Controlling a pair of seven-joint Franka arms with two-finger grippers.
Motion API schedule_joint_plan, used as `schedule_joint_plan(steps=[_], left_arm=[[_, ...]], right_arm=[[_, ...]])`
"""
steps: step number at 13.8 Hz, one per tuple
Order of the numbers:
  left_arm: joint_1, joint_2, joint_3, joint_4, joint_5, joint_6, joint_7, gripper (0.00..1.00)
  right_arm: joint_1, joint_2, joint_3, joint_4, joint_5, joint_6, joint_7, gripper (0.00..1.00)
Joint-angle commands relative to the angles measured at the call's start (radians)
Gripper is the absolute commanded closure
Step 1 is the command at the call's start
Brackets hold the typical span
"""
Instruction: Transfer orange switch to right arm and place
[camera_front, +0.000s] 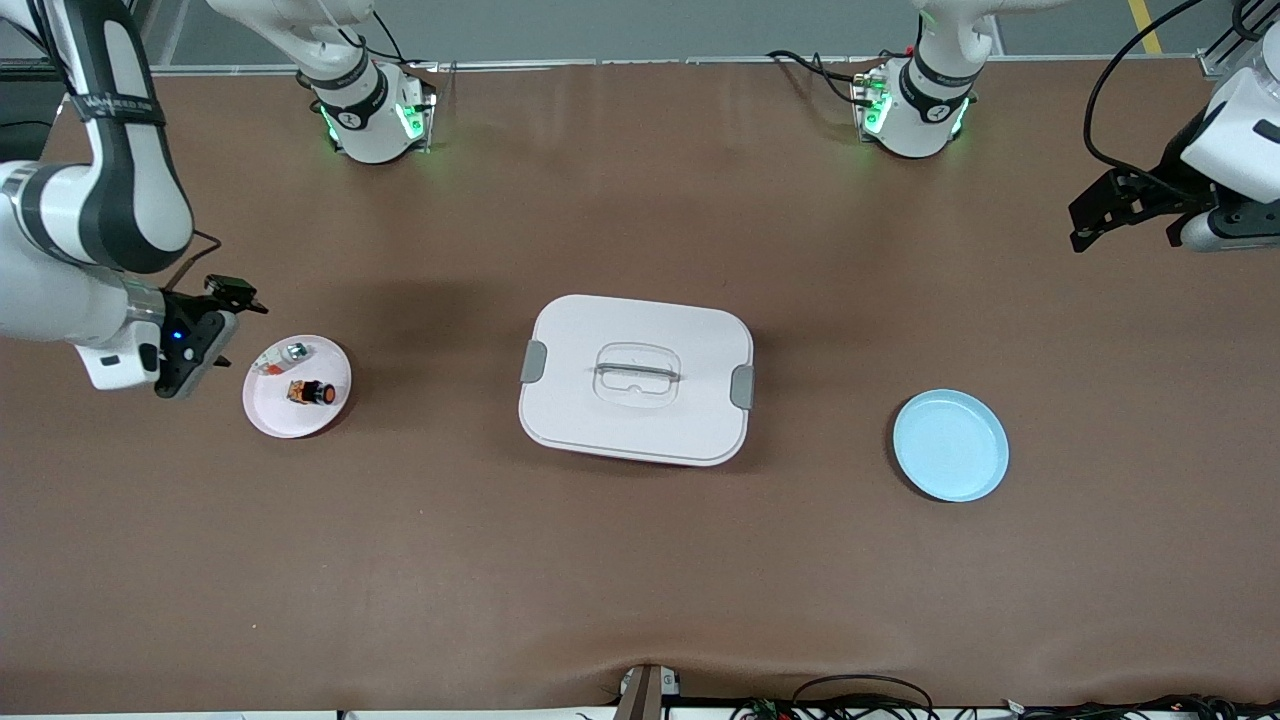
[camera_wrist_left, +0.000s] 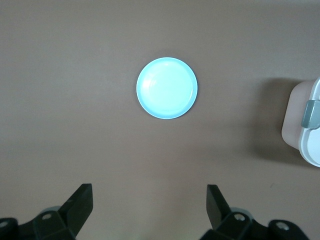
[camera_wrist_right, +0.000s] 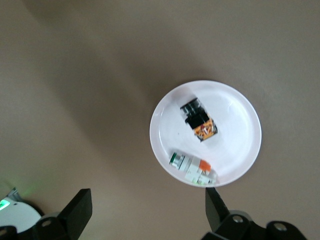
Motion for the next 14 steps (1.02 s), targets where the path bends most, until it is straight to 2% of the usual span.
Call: schedule_joint_plan(steps=[1, 7, 11, 14], left_arm=[[-0.001, -0.022, -0.001, -0.021, -0.018, 0.014, -0.006, 0.0], [-0.002, -0.022, -0.001, -0.019, -0.018, 0.014, -0.005, 0.0], [-0.001, -0.022, 0.001, -0.019, -0.018, 0.014, -0.005, 0.0], [-0.001, -0.022, 0.001, -0.019, -0.018, 0.014, -0.003, 0.0]], right_arm=[[-0.018, -0.039, 0.007, 0.046, -0.057, -0.104, 0.093, 0.0], [0.031, -0.034, 0.017, 0.205, -0.103, -0.307, 0.417, 0.0], [0.091, -0.031, 0.017, 0.305, -0.128, -0.358, 0.572, 0.0], [0.099, -0.023, 0.015, 0.328, -0.129, -0.361, 0.632, 0.0]])
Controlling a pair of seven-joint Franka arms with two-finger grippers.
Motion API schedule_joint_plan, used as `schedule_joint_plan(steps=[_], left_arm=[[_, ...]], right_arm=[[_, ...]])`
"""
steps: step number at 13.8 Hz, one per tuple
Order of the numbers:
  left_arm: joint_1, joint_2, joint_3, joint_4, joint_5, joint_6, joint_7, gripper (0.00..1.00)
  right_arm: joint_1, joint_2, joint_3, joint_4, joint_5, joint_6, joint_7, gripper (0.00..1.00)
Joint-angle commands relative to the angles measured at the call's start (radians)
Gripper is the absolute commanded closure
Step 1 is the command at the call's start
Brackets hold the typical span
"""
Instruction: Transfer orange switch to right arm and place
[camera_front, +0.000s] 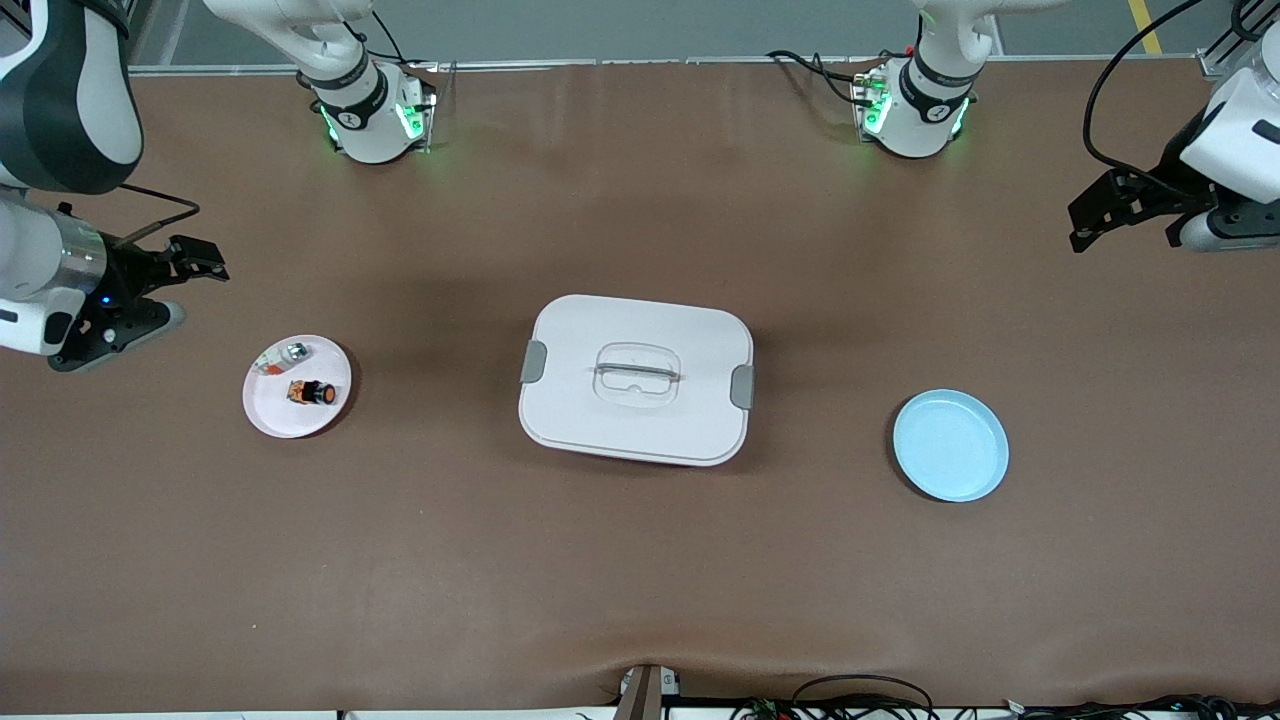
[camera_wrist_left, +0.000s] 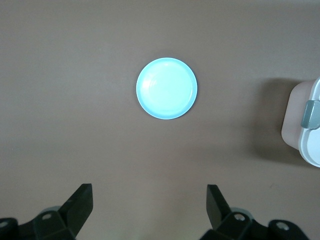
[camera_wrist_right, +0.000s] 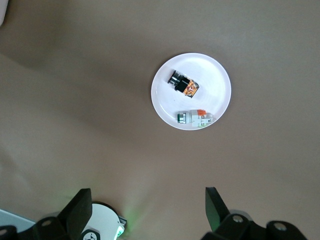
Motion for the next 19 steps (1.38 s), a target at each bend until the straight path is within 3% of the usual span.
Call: schedule_joint_plan(steps=[1, 9, 12, 19], left_arm=[[0.0, -0.02, 0.001, -0.019, -0.018, 0.013, -0.003, 0.0], [0.0, -0.007, 0.001, -0.005, -0.018, 0.013, 0.003, 0.0], [0.0, 0.01, 0.001, 0.006, -0.018, 0.013, 0.003, 0.0], [-0.002, 0.024, 0.001, 0.009, -0.018, 0.013, 0.009, 0.0]], right_arm=[[-0.006, 0.018, -0.003, 0.038, -0.009, -0.022, 0.05, 0.0], [-0.028, 0.017, -0.009, 0.185, 0.005, -0.023, 0.205, 0.0], [-0.061, 0.017, -0.009, 0.272, 0.008, -0.096, 0.241, 0.0], [-0.058, 0.008, -0.001, 0.262, 0.014, -0.107, 0.347, 0.0]])
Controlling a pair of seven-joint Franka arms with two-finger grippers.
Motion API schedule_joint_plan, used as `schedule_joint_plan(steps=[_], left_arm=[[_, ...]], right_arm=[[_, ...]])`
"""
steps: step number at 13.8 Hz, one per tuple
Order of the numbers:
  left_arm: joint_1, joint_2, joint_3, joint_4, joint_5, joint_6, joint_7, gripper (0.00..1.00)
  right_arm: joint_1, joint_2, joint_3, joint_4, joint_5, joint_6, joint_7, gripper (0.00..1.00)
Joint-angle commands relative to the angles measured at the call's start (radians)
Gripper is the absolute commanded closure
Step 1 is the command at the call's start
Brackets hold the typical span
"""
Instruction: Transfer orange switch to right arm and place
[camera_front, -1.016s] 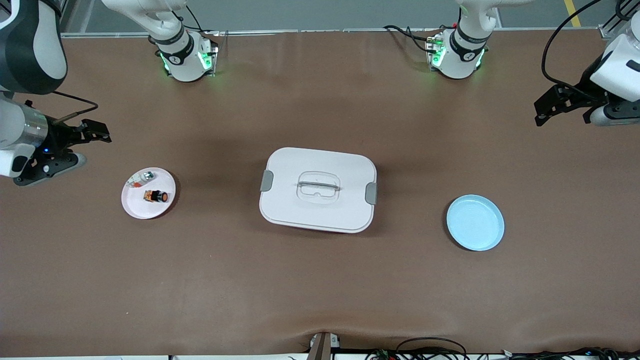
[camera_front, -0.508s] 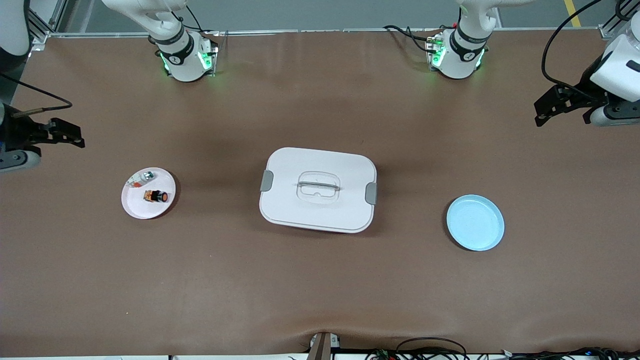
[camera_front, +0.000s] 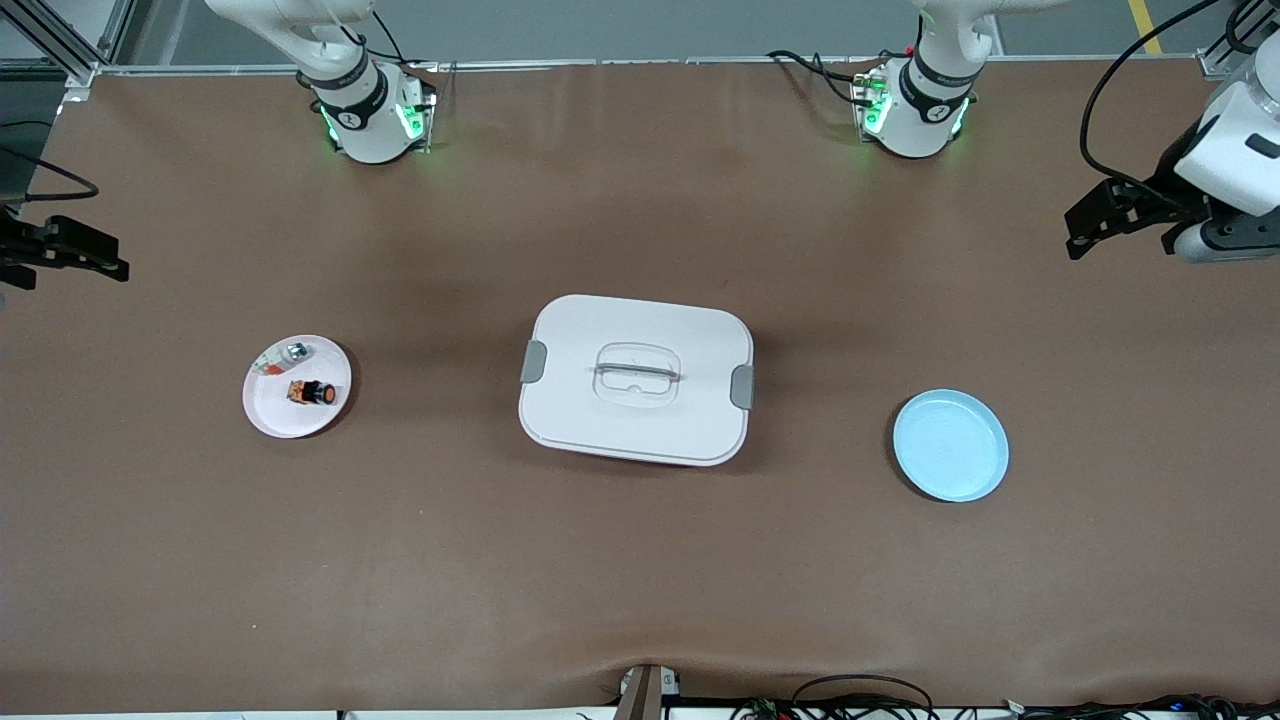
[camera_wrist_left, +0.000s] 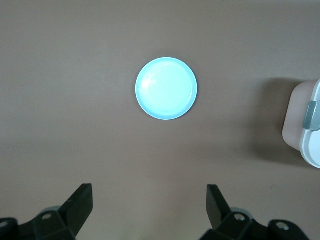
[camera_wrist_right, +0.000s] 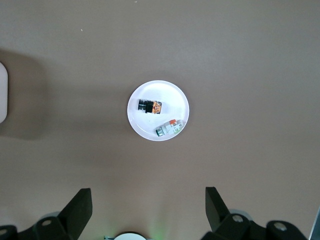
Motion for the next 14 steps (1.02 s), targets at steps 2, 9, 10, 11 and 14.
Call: schedule_joint_plan(steps=[2, 9, 10, 11, 14], left_arm=[[0.0, 0.006, 0.001, 0.009, -0.018, 0.005, 0.012, 0.0], [0.003, 0.008, 0.003, 0.021, -0.018, -0.002, 0.017, 0.0], [0.003, 0.008, 0.003, 0.021, -0.018, -0.003, 0.017, 0.0], [0.003, 0.009, 0.001, 0.021, -0.018, -0.003, 0.017, 0.0], [-0.006, 0.011, 0.001, 0.02, -0.018, -0.005, 0.015, 0.0]], right_arm=[[-0.012, -0.006, 0.005, -0.007, 0.012, -0.021, 0.036, 0.0], [-0.046, -0.058, 0.0, -0.065, 0.095, -0.024, 0.023, 0.0], [-0.041, -0.068, 0.0, -0.068, 0.095, -0.018, 0.028, 0.0], [-0.038, -0.09, 0.0, -0.092, 0.093, 0.001, 0.032, 0.0], [-0.025, -0.185, -0.003, -0.233, 0.087, 0.111, 0.033, 0.0]])
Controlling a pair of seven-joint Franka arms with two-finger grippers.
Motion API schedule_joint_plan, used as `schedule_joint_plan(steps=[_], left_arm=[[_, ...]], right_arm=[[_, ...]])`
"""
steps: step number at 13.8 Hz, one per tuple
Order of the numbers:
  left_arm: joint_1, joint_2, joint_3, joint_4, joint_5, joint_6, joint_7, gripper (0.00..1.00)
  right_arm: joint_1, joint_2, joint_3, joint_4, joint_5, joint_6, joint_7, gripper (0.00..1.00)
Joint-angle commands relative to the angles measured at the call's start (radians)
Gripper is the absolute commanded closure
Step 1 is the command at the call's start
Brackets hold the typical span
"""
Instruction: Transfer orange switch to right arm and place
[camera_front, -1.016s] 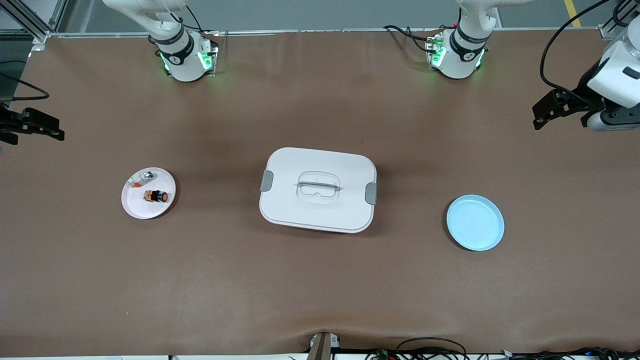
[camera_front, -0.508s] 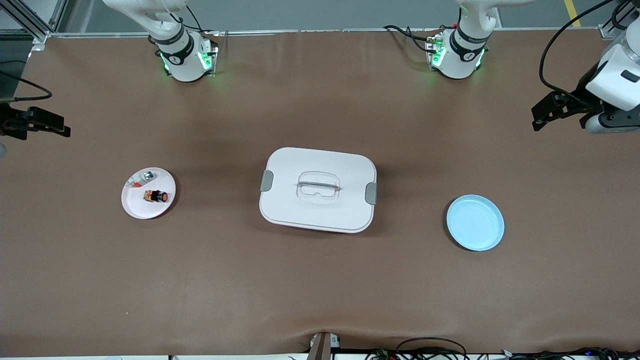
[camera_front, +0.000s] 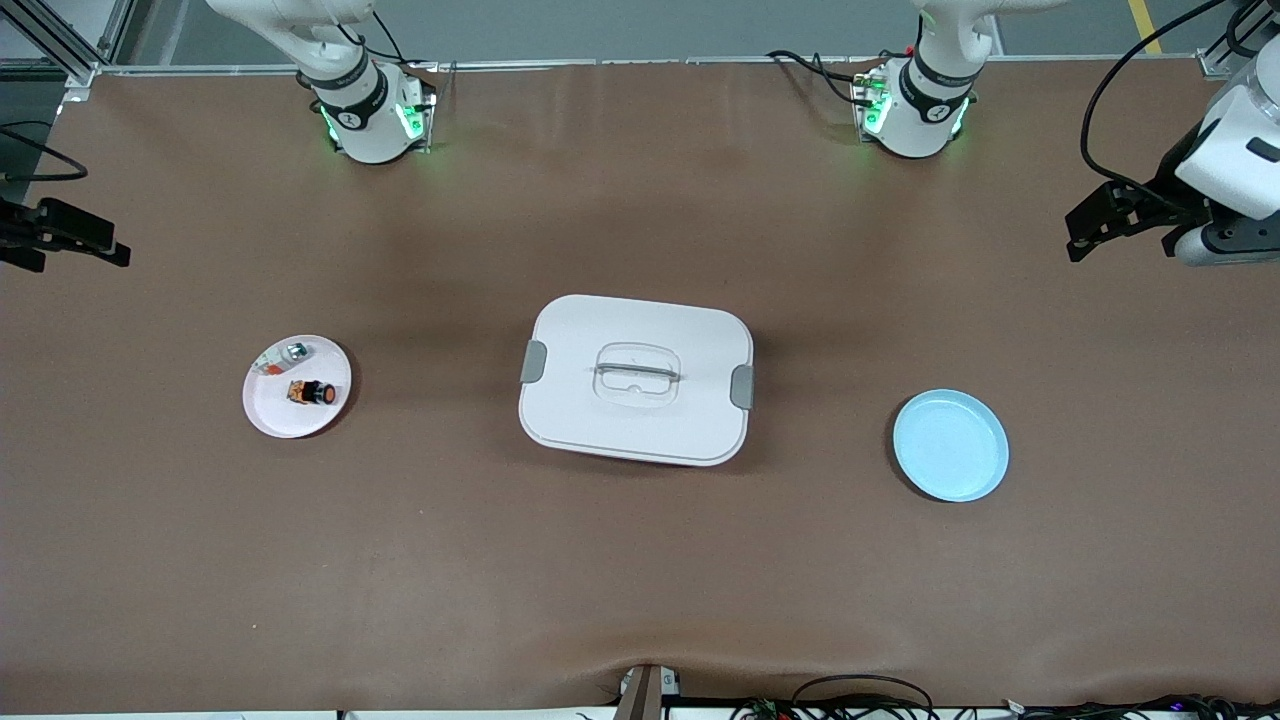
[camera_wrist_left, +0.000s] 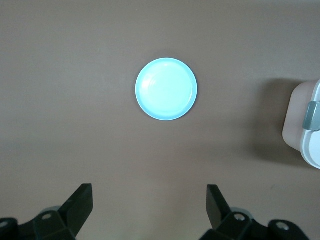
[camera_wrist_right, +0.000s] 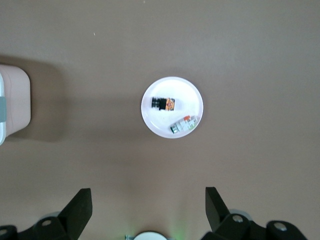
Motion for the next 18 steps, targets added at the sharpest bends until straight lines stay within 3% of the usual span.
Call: schedule_joint_plan(steps=[1, 4, 18], left_arm=[[-0.006, 0.006, 0.001, 0.016, -0.018, -0.005, 0.012, 0.0], [-0.006, 0.004, 0.001, 0.016, -0.018, -0.014, 0.012, 0.0], [-0.003, 0.004, 0.001, 0.079, -0.018, -0.114, 0.01, 0.0]], right_arm=[[0.023, -0.101, 0.001, -0.128, -0.004, 0.068, 0.019, 0.0], [0.059, -0.102, -0.019, -0.123, -0.011, 0.068, 0.13, 0.0], [0.024, -0.093, -0.022, -0.1, -0.056, 0.063, 0.128, 0.0]])
